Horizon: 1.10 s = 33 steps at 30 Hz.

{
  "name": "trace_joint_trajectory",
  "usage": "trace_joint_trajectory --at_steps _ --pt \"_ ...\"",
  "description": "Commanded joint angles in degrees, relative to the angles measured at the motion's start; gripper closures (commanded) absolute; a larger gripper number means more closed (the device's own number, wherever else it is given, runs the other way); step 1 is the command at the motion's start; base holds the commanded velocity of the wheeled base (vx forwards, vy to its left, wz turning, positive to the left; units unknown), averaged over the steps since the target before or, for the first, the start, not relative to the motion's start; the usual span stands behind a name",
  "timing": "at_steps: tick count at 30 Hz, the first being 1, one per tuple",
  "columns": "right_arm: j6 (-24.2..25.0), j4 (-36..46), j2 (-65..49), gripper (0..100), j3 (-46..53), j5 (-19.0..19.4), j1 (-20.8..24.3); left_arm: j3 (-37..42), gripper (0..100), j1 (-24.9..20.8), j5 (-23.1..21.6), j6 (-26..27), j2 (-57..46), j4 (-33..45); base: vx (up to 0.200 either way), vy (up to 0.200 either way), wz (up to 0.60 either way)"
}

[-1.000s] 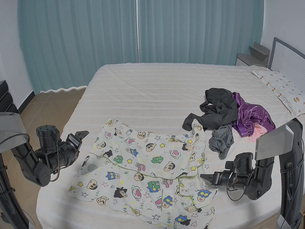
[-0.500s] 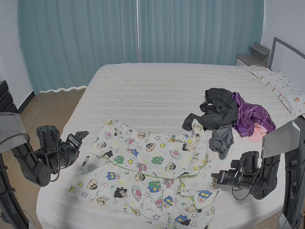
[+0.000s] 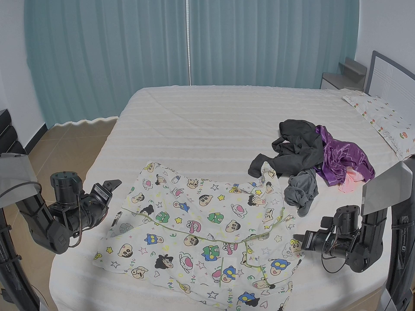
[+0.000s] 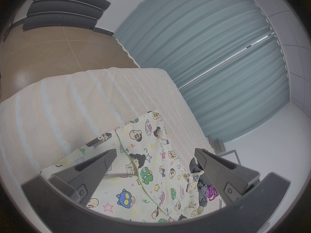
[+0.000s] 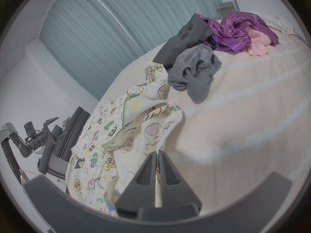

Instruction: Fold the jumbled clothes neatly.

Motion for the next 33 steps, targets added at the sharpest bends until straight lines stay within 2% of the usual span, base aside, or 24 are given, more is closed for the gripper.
trace_joint_trajectory --at_steps 1,7,8,19,28,29,33 --pt "-0.2 -0.2 -1.0 100 1.3 0.1 -1.5 0.2 0 0.0 -0.2 -0.1 0.6 0.0 0.000 0.000 0.00" --pt "-0.7 -0.2 -0.4 100 0.9 0.2 -1.6 0.4 0 0.0 -0.2 -0.1 1.4 -0.2 0.000 0.000 0.00" --pt "-0.7 -0.1 -0.4 0 1.0 0.2 -1.5 0.4 0 0.0 -0.2 -0.1 1.4 -0.2 0.000 0.000 0.00" --pt "-1.1 -0.2 0.0 0 3.0 0.7 -2.3 0.5 0 0.1 -0.3 -0.1 1.5 -0.2 0.000 0.000 0.00" --pt "-0.9 0.8 3.2 0 -0.2 1.0 -0.4 0.4 0 0.1 -0.3 -0.1 1.5 -0.2 0.000 0.000 0.00" --pt "-0.9 0.8 3.7 100 -0.5 1.0 -0.4 0.5 0 0.1 -0.3 -0.2 1.5 -0.2 0.000 0.000 0.00" --pt "-0.8 0.5 3.8 100 -0.3 0.6 -0.4 0.5 0 0.2 -0.3 -0.2 1.5 -0.2 0.000 0.000 0.00"
